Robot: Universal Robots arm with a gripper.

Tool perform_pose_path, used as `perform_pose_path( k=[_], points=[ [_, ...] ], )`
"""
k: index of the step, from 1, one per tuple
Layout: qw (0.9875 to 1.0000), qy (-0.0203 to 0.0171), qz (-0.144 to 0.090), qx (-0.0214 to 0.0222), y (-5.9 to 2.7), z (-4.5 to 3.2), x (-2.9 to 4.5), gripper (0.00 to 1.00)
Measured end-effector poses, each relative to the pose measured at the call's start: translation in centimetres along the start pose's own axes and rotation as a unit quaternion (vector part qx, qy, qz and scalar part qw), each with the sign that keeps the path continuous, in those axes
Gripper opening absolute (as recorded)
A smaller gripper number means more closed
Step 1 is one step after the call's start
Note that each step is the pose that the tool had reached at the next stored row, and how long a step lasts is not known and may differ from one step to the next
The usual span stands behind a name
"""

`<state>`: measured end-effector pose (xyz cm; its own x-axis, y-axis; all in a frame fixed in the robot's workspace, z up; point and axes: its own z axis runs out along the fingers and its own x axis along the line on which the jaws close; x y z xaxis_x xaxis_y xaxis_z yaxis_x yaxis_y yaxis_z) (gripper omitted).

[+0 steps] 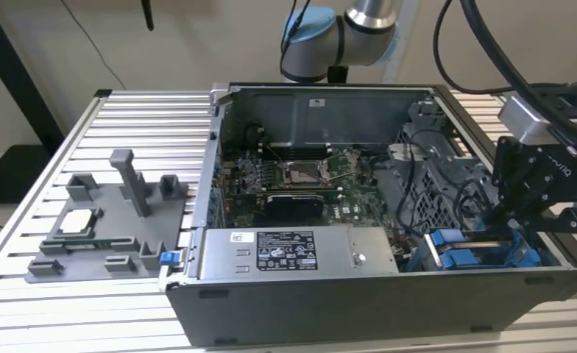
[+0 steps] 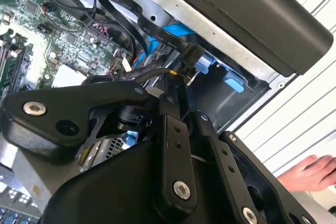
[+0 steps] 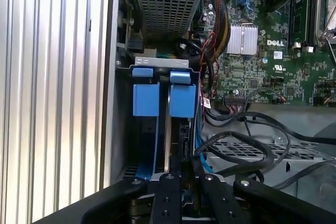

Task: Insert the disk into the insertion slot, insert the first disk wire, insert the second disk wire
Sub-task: 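Insert the first disk wire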

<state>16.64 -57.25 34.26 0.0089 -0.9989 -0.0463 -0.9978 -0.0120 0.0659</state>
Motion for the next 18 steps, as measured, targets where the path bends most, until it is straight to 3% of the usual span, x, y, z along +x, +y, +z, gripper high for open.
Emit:
perform_pose_path(
  k=[12, 18],
  points=[
    [0.9997, -0.0016, 0.026, 0.0012, -0.03, 0.30, -0.13, 0.00],
    [0.9995, -0.0012, 0.030, 0.0015, -0.08, 0.96, -0.10, 0.00]
  ],
)
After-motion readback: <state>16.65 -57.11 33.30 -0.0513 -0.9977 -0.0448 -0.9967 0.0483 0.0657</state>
